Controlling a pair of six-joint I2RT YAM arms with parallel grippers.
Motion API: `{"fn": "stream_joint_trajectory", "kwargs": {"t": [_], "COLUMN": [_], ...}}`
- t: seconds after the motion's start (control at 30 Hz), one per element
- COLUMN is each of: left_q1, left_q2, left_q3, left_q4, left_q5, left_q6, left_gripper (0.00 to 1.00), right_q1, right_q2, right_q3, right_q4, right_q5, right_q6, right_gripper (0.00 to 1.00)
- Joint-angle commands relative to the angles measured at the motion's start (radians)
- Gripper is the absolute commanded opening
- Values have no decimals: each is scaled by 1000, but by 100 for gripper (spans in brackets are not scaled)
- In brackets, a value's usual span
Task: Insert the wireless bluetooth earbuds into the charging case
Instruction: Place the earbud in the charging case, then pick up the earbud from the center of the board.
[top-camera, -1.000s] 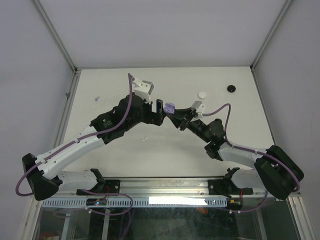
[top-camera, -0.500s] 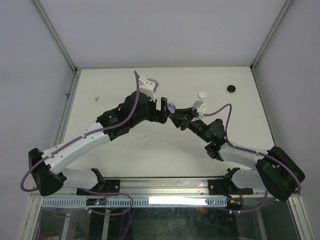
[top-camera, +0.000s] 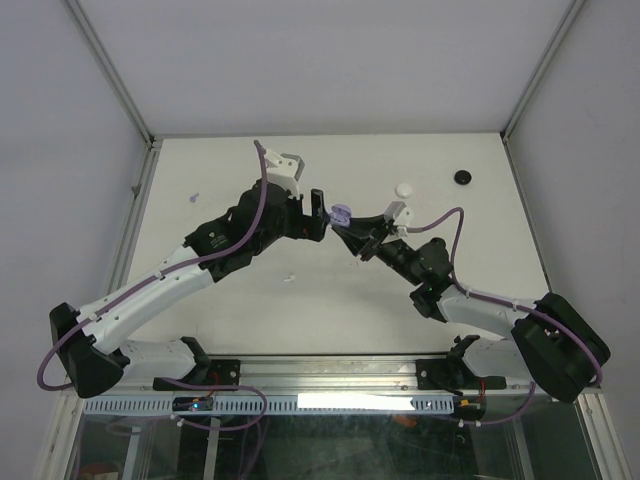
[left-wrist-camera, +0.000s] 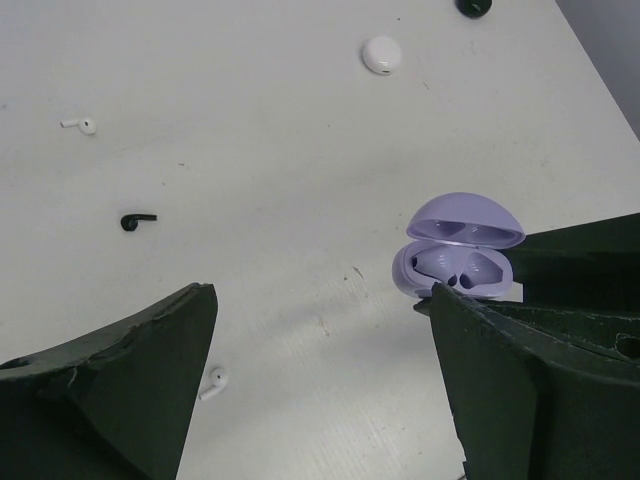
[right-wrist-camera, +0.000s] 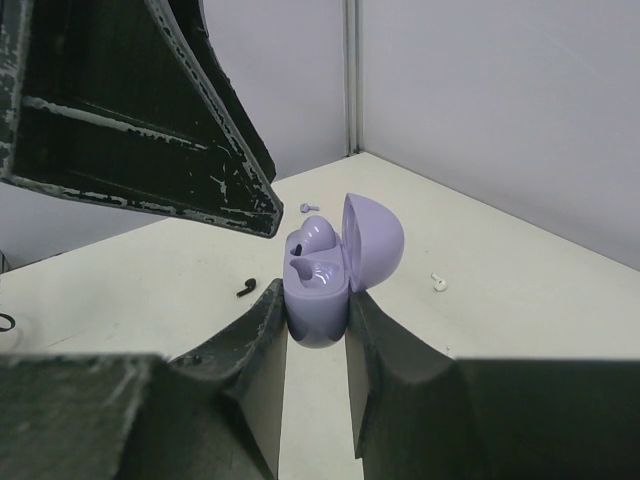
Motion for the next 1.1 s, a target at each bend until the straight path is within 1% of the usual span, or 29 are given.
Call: {"fn": "stream_joint_trajectory", "kwargs": {"t": [0.0, 0.27, 0.5, 0.67, 0.77, 0.93, 1.07], "left_q1": [13, 18, 108, 228, 307, 450, 593], "left_q2": [-39, -56, -84, -68, -28, 63, 152], "left_q3": [-4, -10, -49, -98, -105, -100, -80], "left_q4": [26, 26, 22, -4, -24, -41, -35], "left_q5": [-9, 2, 40, 46, 53, 24, 32], "left_q6": [-7, -10, -1, 22, 50, 72, 77], "left_gripper": [89, 89, 89, 89, 89, 89, 89], "right_q1": [-2, -2, -2, -2, -2, -16, -25], "right_q2": [-31, -29, -31, -59, -86, -110, -105], "right_q3": [13, 16, 15, 10, -2, -33, -50], "right_q4": [61, 60, 10, -81, -135, -153, -144], "right_q5": [4, -3, 3, 33, 58, 78, 73], "right_q6": [-6, -2, 0, -10, -31, -54, -68], "right_gripper": [0, 0, 0, 0, 0, 0, 0]}}
